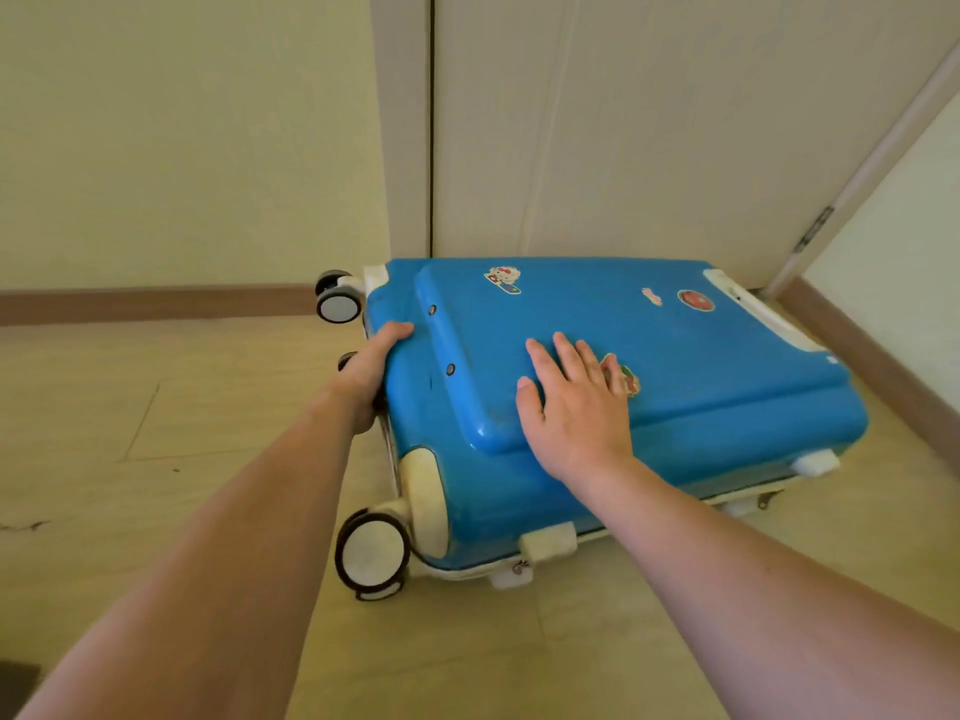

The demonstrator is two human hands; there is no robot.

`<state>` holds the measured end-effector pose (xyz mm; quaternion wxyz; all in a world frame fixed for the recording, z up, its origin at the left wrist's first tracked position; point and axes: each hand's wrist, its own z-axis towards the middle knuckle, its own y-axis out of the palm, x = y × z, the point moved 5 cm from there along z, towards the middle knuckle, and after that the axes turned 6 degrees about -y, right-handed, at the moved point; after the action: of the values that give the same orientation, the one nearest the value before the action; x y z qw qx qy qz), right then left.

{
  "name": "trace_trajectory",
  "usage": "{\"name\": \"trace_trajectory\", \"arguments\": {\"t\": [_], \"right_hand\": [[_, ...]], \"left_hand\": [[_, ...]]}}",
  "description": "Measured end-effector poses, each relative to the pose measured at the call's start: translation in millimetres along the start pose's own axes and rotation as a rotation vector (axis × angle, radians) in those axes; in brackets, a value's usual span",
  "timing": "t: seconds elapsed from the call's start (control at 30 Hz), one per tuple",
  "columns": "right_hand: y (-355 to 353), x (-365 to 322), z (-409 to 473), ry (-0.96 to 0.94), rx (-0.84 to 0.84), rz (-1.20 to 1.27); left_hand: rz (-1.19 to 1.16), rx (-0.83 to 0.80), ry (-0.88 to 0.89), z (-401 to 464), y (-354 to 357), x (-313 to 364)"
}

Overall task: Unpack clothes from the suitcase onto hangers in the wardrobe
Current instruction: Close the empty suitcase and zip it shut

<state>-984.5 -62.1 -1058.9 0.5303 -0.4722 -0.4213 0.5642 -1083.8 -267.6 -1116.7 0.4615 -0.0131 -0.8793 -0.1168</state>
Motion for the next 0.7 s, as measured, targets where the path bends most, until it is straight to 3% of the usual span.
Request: {"name": "trace_trajectory", "arguments": {"t": [0.2, 0.33, 0.5, 0.63, 0.7], "right_hand": [[-5.0, 5.9, -34.0, 0.097, 0.018, 0.038], [-8.3, 15.9, -76.2, 0.284, 0.118, 0.126], [-10.9, 32.0, -139.1, 0.592, 0.265, 0.462], [-14.8, 41.9, -192.4, 0.755, 0.415, 0.756], [-13.2, 47.9, -221.6, 0.860, 0.412, 0.889]], "left_hand": [[-0.049, 0.102, -0.018, -40.3, 0.9, -22.7], [-0.156, 0.191, -0.037, -77.4, 3.8, -51.2], [-0.280, 0.344, -0.040, -129.5, 9.8, -91.1], [-0.349, 0.352, -0.078, -170.4, 24.4, -121.5], [-0.351, 0.361, -0.121, -187.9, 30.7, -132.6]]}}
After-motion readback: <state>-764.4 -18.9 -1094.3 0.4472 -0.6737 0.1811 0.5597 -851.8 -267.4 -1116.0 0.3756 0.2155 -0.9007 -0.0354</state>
